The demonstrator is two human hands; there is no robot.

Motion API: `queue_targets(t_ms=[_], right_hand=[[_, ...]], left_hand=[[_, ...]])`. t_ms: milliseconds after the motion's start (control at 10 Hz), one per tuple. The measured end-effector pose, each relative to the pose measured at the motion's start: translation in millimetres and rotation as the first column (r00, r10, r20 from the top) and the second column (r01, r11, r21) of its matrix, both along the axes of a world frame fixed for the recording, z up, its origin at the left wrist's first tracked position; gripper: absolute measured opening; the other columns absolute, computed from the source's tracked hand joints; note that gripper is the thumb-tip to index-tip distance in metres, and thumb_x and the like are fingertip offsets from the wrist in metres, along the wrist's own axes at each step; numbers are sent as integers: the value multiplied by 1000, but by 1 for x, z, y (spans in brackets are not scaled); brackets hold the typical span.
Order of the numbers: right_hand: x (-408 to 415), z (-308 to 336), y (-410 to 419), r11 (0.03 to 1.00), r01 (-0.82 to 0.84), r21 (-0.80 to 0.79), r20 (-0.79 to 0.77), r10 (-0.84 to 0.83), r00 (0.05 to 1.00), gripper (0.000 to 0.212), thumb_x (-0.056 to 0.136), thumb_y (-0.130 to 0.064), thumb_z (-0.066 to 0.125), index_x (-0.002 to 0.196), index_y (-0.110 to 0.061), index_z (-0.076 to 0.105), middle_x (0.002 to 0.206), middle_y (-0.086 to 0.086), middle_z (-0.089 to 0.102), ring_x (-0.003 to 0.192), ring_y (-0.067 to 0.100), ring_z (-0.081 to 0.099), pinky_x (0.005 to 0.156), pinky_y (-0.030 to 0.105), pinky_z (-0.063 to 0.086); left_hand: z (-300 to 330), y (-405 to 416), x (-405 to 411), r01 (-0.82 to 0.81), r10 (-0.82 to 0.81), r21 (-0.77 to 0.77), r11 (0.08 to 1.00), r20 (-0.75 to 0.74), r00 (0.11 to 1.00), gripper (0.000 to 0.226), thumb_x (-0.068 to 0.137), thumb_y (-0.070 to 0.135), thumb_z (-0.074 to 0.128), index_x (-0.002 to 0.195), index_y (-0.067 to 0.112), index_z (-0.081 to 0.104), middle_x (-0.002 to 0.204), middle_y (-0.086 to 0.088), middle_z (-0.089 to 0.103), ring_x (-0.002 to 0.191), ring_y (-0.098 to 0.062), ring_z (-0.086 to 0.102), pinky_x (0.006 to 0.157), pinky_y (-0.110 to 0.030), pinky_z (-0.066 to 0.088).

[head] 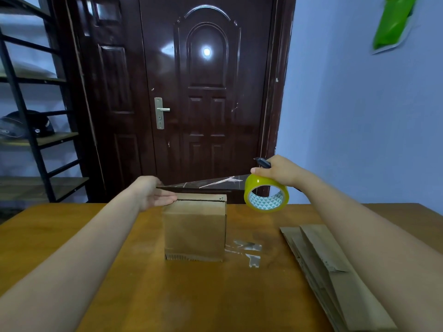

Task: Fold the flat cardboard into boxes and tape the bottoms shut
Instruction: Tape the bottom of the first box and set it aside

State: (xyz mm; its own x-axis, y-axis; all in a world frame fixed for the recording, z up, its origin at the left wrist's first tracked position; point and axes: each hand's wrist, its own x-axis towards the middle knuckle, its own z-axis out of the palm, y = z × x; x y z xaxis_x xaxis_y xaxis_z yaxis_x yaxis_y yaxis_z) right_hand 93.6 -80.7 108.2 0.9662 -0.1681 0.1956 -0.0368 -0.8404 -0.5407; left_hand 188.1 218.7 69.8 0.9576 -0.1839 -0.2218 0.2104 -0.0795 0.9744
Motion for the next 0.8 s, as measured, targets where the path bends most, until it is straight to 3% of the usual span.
queue_targets(t_ms=[100,200,400,600,800], right_hand=[[2,-1,5,1000,-19,6,-17,19,1000,48,89,-45,61,58,-13,42,52,0,40,48,14,42,53,25,34],[6,-3,8,1000,-30,7,-36,30,999,48,88,-45,62,58,-14,42,52,0,40,48,14,41,53,26,34],[11,-23,11,999,-44,25,-66,46,997,48,88,-46,61,58,-14,43,50,-2,41,47,12,42,53,25,35],[16,-44,8,998,-37,48,-91,42,995,46,88,-47,61,64,-10,47,55,1,45,52,14,46,58,29,38],[21,-52,6,998,-34,54,-99,39,994,47,88,-46,61,59,-13,45,53,1,43,49,13,44,58,29,37]], left_hand=[[0,11,3,28,-39,-120,992,-87,995,38,100,1,23,137,-4,29,103,-39,56,87,-44,61,70,-48,57],[2,15,1,17,-44,-208,978,-128,991,41,97,-1,20,138,-5,25,121,-44,49,109,-50,55,88,-50,47],[-5,23,3,-29,-54,-342,939,-232,971,45,103,17,24,136,-13,31,115,-38,54,93,-48,58,84,-54,45],[-5,21,2,-39,-71,-390,920,-264,962,50,104,19,26,140,-16,22,132,-38,45,120,-46,51,88,-54,43],[-10,17,3,-38,-21,-346,938,-164,986,43,102,9,26,142,-7,27,144,-29,38,130,-40,43,105,-47,40]])
